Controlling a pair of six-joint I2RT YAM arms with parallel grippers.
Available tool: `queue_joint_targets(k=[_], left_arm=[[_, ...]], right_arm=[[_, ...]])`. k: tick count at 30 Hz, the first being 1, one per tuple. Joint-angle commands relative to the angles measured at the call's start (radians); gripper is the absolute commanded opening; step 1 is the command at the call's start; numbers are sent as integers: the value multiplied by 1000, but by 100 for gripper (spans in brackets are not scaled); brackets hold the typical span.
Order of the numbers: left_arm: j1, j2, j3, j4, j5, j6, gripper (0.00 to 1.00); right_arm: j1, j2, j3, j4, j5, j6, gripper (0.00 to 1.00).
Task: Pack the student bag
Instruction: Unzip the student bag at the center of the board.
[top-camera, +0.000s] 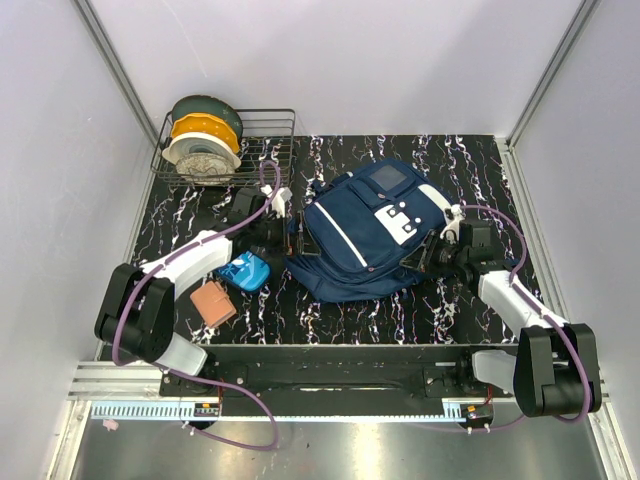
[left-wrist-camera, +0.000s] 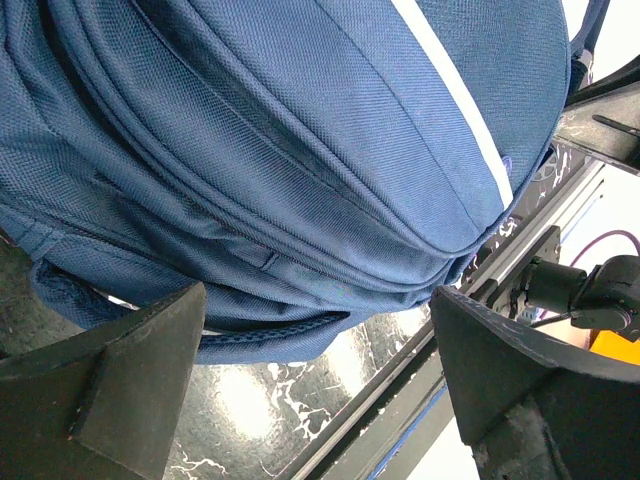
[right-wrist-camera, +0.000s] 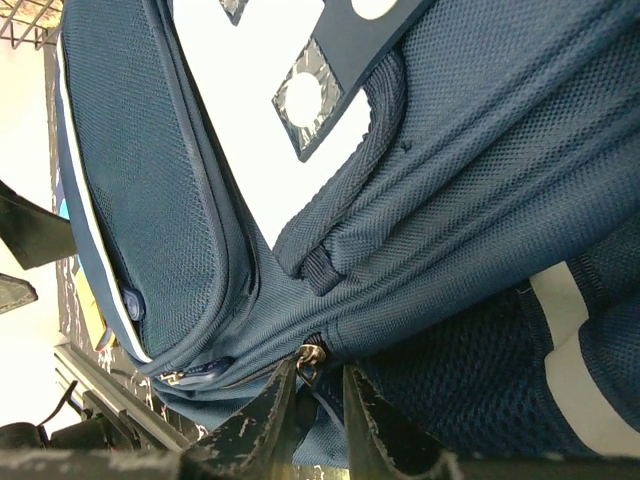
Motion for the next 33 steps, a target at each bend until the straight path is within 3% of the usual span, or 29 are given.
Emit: queue_joint_targets(k=[1, 3, 6, 7, 9, 18, 20, 24, 33], left_arm=[[-9, 4, -7, 53, 25, -3, 98], [-9, 7, -8, 55, 27, -3, 98], [-10, 7, -15, 60, 27, -3, 98], [-10, 9, -18, 60, 25, -3, 98], [-10, 10, -19, 66, 25, -3, 98], [-43, 50, -58, 135, -19, -39, 98], [-69, 69, -61, 152, -30, -54, 98], [-116, 95, -71, 220, -59, -88, 98], [-130, 99, -99, 305, -59, -154, 98]], right_arm=[[2, -6, 3, -27, -12, -14, 31], [4, 11, 6, -37, -6, -14, 29], [10, 12, 9, -51, 6, -15, 15], [8, 5, 9, -60, 14, -15, 6], [11, -18, 13, -69, 25, -15, 0], [128, -106, 153, -239, 133, 5, 0], [213, -53, 260, -383, 190, -40, 0], [345, 50, 406, -642, 458, -84, 0], [471, 147, 585, -856, 597, -135, 0]])
